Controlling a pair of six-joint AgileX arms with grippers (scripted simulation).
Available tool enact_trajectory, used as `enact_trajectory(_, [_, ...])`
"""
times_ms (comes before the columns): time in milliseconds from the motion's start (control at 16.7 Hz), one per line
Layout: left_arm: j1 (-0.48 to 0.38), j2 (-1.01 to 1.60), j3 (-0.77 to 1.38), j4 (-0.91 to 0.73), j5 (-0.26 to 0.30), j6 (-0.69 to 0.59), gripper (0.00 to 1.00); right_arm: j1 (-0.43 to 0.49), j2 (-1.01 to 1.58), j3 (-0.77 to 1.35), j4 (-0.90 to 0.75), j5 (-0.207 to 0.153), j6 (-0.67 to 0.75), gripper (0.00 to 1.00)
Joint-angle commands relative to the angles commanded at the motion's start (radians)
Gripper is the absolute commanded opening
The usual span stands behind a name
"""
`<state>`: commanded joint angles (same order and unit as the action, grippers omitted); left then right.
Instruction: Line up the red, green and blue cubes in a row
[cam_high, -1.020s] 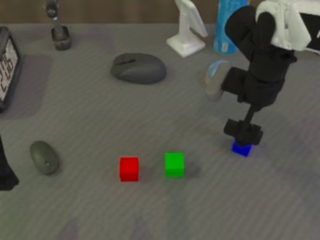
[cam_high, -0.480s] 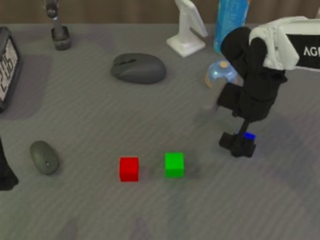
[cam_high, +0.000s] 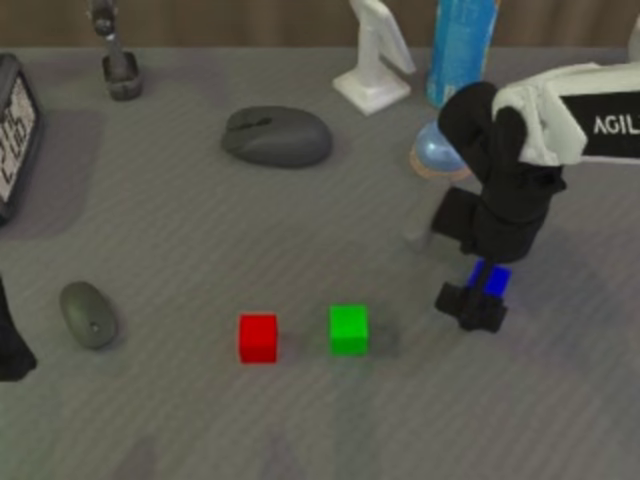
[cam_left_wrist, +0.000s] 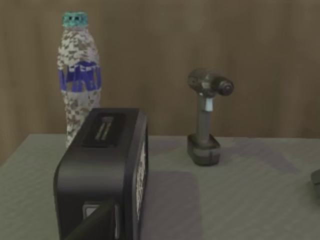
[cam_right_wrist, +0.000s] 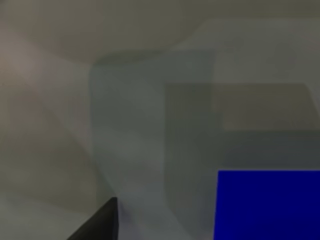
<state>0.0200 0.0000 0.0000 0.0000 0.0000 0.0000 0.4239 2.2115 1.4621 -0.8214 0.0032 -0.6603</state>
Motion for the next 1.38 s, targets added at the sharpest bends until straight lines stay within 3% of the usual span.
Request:
enact_trajectory(780, [0.000, 0.000, 0.000, 0.000, 0.000, 0.000, 1.00, 0.000, 0.000, 0.000, 0.000, 0.000, 0.000, 0.02])
enact_trajectory(1380, [0.000, 0.000, 0.000, 0.000, 0.000, 0.000, 1.00, 0.000, -0.022, 0.005, -0.017, -0.008, 0.008, 0.00])
